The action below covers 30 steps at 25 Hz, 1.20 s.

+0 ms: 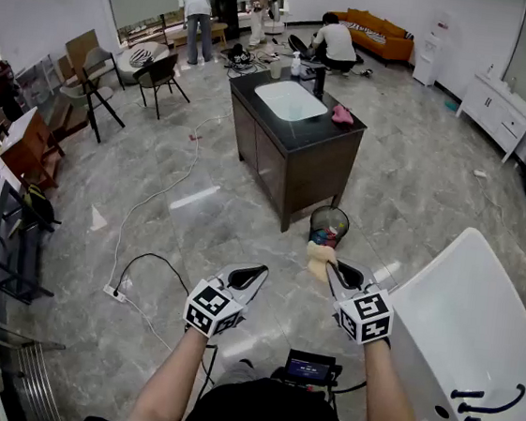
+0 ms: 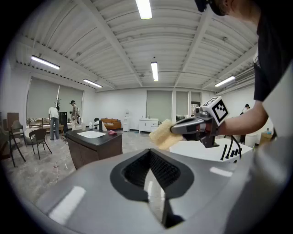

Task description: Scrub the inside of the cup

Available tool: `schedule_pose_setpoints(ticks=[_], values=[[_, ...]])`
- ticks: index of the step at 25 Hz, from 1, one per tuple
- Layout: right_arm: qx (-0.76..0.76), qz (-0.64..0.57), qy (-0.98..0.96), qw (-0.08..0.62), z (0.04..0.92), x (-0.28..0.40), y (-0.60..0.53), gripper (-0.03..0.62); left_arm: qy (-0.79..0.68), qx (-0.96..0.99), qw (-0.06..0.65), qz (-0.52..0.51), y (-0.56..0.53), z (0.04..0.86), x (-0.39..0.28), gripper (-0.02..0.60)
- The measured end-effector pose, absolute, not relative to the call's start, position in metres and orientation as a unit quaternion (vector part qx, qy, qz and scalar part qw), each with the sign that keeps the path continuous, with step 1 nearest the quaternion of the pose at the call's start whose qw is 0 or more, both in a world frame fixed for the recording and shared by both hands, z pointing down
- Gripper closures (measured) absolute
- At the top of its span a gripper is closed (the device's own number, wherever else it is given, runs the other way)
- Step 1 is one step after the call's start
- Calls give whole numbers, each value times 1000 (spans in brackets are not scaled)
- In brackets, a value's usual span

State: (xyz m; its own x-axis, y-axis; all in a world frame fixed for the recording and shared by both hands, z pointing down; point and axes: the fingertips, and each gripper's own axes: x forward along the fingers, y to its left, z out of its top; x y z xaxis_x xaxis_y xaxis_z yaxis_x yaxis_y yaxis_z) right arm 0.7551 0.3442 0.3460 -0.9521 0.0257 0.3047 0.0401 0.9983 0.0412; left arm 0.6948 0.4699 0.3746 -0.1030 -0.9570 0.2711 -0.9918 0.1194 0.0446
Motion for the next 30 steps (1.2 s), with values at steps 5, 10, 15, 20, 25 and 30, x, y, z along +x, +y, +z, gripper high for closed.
schedule_pose_setpoints(ticks=[5,10,15,20,25,30], values=[[-12,-21,-988,150,341,755,338,556,-739,659,115,78,466,372,693,581],[-15,-26,-989,147,338,753,335,556,-738,660,115,77,460,374,693,581],[-39,-49,-985,159,337,748,338,556,-740,658,116,77,459,370,687,581],[-63,-79,-979,175,338,739,332,556,-741,655,121,85,453,371,680,581],[-67,-84,-979,173,331,731,330,556,-747,646,128,87,454,371,670,581],[-61,-54,-983,162,333,726,332,556,-752,642,132,65,451,367,667,581]])
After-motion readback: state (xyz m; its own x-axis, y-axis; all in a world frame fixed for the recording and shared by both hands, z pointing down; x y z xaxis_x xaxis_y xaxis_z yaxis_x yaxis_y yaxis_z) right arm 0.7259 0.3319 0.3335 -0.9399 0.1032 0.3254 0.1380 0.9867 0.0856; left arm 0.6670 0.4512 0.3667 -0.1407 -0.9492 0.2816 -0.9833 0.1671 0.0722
